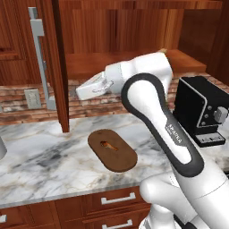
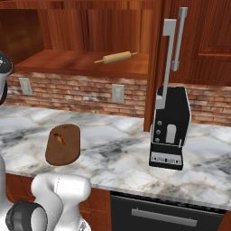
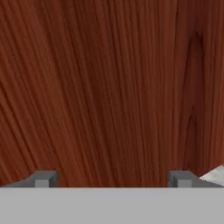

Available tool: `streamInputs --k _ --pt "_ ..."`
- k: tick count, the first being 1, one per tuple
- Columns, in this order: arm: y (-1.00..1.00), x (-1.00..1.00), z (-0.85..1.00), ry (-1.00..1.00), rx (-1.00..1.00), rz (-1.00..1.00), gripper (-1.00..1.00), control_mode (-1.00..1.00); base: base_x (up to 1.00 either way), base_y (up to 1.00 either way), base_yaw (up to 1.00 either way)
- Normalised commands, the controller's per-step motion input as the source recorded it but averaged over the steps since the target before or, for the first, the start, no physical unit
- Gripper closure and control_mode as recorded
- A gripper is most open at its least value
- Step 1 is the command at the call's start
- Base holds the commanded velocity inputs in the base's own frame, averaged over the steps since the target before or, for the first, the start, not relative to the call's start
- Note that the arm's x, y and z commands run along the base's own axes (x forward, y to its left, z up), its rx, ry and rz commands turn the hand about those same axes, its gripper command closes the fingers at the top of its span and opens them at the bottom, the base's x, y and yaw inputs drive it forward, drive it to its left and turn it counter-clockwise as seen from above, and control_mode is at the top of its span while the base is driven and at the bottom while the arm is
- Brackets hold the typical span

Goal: Open the cabinet, retrieve the rolling pin, and place it next to the meat on the cutting board to prepare for tenderizing.

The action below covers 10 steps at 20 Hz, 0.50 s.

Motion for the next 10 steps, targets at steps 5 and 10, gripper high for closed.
streamInputs --k 5,10 --pt "-0.60 -0.06 0.06 -0.07 -0.10 -0.17 -1.00 -1.00 0.00 0.00 0.00" --pt "-0.68 -0.01 0.14 -0.02 -0.05 -0.25 -1.00 -1.00 0.00 0.00 0.00"
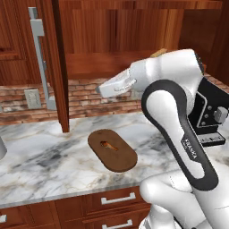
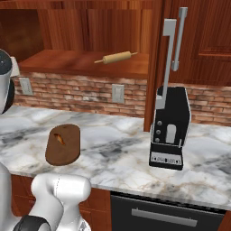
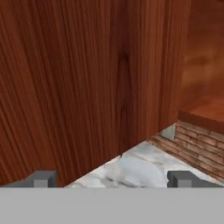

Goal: Open the cabinet, retrieve the rolling pin, and place it next to the meat on the cutting board to prepare for tenderizing.

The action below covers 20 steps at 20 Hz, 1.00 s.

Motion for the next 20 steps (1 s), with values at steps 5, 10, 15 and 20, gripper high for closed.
streamInputs --k 5,10,15,20 --pt "-0.71 0.00 0.11 0.00 -0.02 -0.35 -1.00 -1.00 0.00 0.00 0.00" --pt "-0.73 0.00 0.08 0.00 -0.01 -0.39 -1.00 -1.00 0.00 0.00 0.00" --pt "-0.69 0.00 0.03 0.00 -0.03 -0.41 -1.00 -1.00 0.00 0.00 0.00" --pt "-0.57 0.01 0.04 0.00 -0.06 -0.41 -1.00 -1.00 0.00 0.00 0.00"
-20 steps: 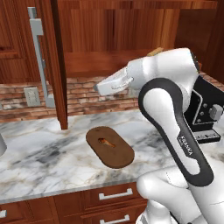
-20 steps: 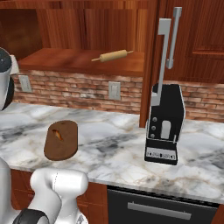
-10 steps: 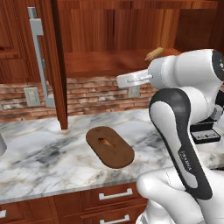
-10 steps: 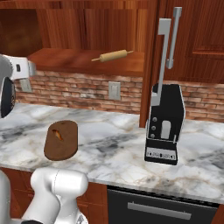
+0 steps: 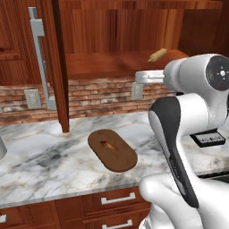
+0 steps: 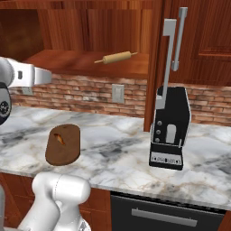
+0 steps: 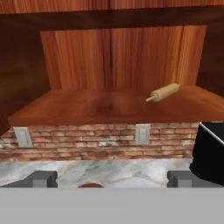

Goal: Open the cabinet, retrieve the rolling pin, and place it next to the meat on the cutting board to prepare for tenderizing.

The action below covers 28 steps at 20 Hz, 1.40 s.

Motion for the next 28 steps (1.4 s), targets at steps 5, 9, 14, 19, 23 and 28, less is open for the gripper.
streamInputs --k 5,9,14,19,23,28 --pt "-0.48 0.13 0.15 -0.01 -0.08 -0.37 -1.00 -1.00 0.00 0.00 0.00" --pt "-0.42 0.31 0.15 0.00 -0.02 -0.30 -1.00 -1.00 0.00 0.00 0.00" --pt "-0.31 0.08 0.01 0.02 0.00 -0.07 -1.00 -1.00 0.00 0.00 0.00" --pt "-0.34 0.14 0.00 0.00 0.08 -0.02 -1.00 -1.00 0.00 0.00 0.00" --pt "-0.16 0.43 0.00 0.00 0.10 -0.01 -1.00 -1.00 0.00 0.00 0.00" --pt "0.00 0.51 0.06 0.00 0.12 -0.04 -1.00 -1.00 0.00 0.00 0.00"
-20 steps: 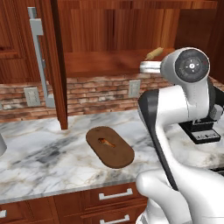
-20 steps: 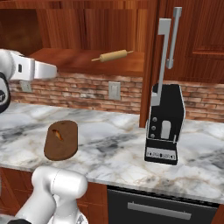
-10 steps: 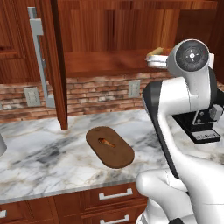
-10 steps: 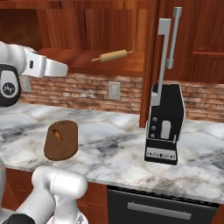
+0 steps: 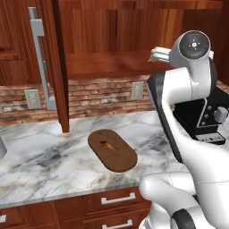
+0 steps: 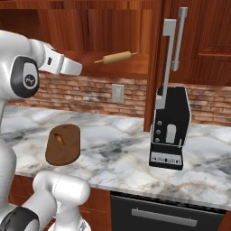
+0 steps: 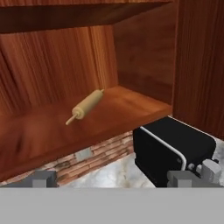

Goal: Open the cabinet, retrieve the rolling pin, and place it next to the meat on the cutting board to prepare for tenderizing.

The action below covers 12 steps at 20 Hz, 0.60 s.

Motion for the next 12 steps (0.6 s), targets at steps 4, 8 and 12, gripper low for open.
streamInputs --k 4,8,12 --pt "0.00 0.44 0.05 0.03 0.13 -0.08 -1.00 -1.00 0.00 0.00 0.00" --pt "-0.05 0.13 0.00 0.05 0.05 -0.02 -1.00 -1.00 0.00 0.00 0.00" --pt "-0.02 0.35 0.00 0.03 0.05 -0.02 -1.00 -1.00 0.00 0.00 0.00"
